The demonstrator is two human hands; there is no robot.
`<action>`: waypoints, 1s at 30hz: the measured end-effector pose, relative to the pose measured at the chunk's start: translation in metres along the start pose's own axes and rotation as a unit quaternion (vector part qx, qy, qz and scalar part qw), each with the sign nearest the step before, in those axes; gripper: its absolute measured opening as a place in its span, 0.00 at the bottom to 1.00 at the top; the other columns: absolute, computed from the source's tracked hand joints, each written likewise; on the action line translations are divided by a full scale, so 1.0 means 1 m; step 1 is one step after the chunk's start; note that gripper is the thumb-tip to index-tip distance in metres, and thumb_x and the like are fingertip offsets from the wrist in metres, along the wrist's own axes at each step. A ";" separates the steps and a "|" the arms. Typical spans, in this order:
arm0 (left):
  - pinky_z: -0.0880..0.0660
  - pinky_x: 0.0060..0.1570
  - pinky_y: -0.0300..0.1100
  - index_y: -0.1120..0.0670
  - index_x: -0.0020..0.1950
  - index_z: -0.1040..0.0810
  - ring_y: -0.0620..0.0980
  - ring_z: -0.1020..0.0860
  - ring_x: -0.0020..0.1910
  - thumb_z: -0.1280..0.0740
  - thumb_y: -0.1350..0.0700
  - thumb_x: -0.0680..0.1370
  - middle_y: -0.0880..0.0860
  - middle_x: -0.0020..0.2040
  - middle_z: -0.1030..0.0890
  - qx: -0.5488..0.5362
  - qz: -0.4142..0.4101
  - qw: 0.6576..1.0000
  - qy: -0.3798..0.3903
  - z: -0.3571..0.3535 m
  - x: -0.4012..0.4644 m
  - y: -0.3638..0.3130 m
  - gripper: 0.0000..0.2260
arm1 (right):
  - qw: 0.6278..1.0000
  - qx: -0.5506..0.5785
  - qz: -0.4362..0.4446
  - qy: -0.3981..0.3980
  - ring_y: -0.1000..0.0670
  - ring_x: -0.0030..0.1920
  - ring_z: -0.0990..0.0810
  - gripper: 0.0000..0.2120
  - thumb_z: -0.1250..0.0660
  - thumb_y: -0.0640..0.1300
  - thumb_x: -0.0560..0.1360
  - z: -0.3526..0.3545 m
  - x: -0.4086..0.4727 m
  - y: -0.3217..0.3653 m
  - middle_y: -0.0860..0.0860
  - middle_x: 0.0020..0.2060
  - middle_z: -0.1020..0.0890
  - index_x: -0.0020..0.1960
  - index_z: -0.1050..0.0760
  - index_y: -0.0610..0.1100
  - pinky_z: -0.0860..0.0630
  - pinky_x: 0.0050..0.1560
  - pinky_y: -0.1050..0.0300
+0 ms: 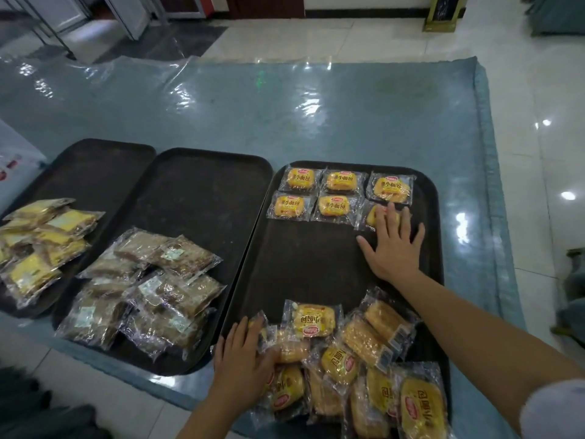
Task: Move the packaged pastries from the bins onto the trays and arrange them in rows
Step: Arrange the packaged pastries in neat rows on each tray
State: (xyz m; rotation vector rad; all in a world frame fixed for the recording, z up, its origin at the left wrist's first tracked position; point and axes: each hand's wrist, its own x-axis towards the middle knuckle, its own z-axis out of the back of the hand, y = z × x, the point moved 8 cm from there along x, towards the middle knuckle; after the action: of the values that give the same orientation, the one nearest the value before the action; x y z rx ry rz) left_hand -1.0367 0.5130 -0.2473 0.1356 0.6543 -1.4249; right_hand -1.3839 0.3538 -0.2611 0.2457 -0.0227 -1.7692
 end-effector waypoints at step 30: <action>0.51 0.77 0.57 0.40 0.79 0.45 0.50 0.49 0.80 0.39 0.31 0.74 0.48 0.81 0.44 -0.090 -0.034 0.995 0.006 0.010 -0.003 -0.001 0.36 | 0.998 0.008 0.062 -0.018 0.44 0.76 0.72 0.37 0.59 0.72 0.77 0.022 0.007 0.016 0.50 0.78 0.66 0.78 0.69 0.58 0.63 0.74 0.33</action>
State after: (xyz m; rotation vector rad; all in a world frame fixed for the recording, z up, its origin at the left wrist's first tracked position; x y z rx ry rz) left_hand -1.0342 0.5108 -0.2371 -0.0203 0.8006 -1.4225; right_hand -1.3740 0.3409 -0.2386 0.2202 -0.0762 -1.6510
